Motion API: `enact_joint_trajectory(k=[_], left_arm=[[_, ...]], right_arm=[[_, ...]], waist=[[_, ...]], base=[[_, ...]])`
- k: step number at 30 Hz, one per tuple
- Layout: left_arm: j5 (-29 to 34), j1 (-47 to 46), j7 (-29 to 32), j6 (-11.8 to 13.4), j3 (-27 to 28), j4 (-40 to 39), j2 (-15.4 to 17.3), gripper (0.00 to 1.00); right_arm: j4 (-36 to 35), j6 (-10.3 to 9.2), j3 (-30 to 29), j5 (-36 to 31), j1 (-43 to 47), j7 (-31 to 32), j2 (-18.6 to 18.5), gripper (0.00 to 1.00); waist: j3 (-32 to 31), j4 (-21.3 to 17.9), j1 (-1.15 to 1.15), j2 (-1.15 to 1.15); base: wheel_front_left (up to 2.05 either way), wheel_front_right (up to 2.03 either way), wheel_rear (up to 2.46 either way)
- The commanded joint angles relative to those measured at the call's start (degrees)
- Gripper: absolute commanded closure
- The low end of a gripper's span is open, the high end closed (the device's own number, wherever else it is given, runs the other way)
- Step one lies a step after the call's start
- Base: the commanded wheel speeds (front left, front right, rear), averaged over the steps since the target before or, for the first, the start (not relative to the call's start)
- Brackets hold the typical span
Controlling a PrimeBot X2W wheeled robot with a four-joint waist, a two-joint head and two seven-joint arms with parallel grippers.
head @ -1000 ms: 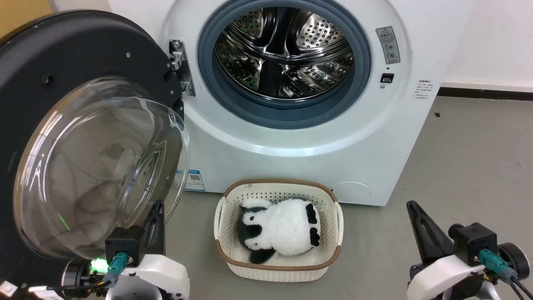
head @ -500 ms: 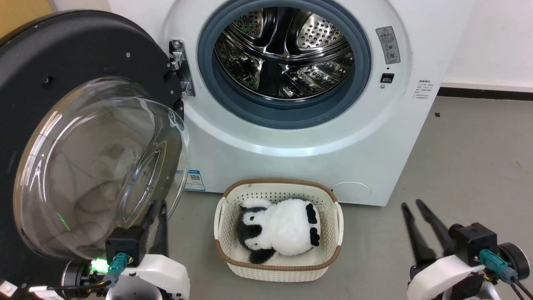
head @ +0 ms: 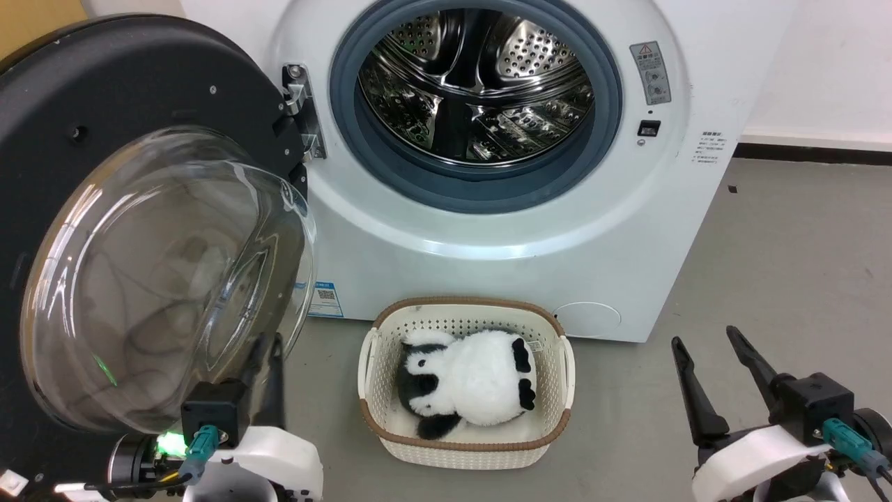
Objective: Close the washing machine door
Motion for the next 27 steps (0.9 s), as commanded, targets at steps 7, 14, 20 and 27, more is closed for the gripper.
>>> enact_joint_trajectory(k=[7, 14, 20, 27], left_arm=[[-0.7, -1.7, -1.4, 0.3, -0.3, -0.4, 0.0, 1.0], [-1.1, -4.5, -2.2, -0.9, -0.2, -2.4, 0.1, 1.0], [-2.0, -7.7, -2.9, -2.4, 0.4, -4.8, 0.1, 1.0], [-3.8, -11.7, -3.8, -3.6, 1.5, -7.7, 0.0, 1.0]], right_arm=[[-0.1, 0.01, -1.2, 1.3, -0.3, -1.4, 0.0, 0.0], [-0.2, 0.01, -2.1, 2.2, -0.6, -2.2, 0.1, 0.0], [-0.3, 0.01, -2.9, 2.9, -0.8, -2.9, 0.1, 0.0], [-0.4, 0.01, -4.0, 3.4, -1.1, -3.8, 0.1, 0.0]], waist=[[0.3, 0.4, 0.0, 0.0], [0.8, 1.7, 0.0, 0.0], [1.3, 3.4, 0.0, 0.0], [1.9, 5.9, 0.0, 0.0]], base=[[0.0, 0.0, 0.0], [0.0, 0.0, 0.0], [0.0, 0.0, 0.0], [0.0, 0.0, 0.0]])
